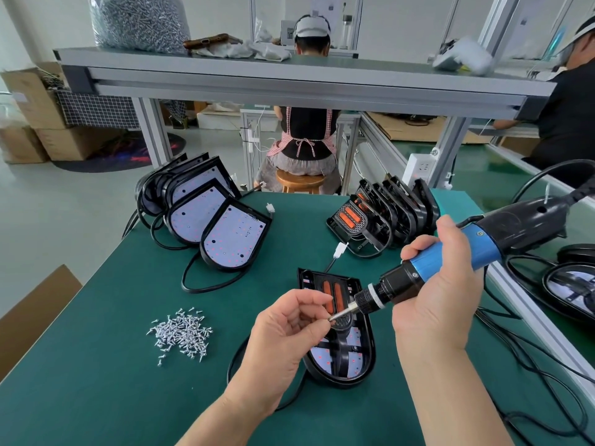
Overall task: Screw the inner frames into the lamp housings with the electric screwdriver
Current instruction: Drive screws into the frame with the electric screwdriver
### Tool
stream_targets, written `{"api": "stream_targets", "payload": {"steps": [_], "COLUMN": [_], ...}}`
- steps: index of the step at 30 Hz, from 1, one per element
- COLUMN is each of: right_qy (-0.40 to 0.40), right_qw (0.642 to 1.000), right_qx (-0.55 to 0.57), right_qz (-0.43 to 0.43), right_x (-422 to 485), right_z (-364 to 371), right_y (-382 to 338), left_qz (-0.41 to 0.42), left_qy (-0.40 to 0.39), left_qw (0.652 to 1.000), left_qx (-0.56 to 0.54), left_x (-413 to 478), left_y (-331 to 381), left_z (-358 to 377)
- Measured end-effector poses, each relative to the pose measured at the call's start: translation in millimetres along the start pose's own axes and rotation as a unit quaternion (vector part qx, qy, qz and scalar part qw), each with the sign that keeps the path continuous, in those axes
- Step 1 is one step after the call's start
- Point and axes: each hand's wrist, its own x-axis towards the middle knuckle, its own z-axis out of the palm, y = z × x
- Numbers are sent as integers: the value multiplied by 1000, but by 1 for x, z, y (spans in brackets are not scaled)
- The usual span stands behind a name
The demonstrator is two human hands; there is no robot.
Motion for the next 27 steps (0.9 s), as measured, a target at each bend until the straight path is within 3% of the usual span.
{"api": "stream_targets", "payload": {"steps": [5,8,11,13,17,27], "right_qy": [-28,-55,-97,-130,-166,-197], "right_qw": [1000,998,995,990,981,972], "right_qx": [15,2,-26,-55,-102,-124], "right_qz": [-2,-17,-16,-14,-20,-19], "right_x": [6,10,10,6,1,2], "right_z": [5,6,8,11,14,18], "right_y": [1,2,11,21,43,64], "left_qz": [-16,-34,-133,-183,-183,-187], "left_qy": [-29,72,160,123,55,56], "left_qw": [999,994,960,940,915,935], "left_qx": [15,68,187,261,357,295], "left_x": [7,25,47,57,69,75], "left_y": [1,-3,-18,-29,-39,-50], "left_z": [-10,-25,-35,-33,-19,-18]}}
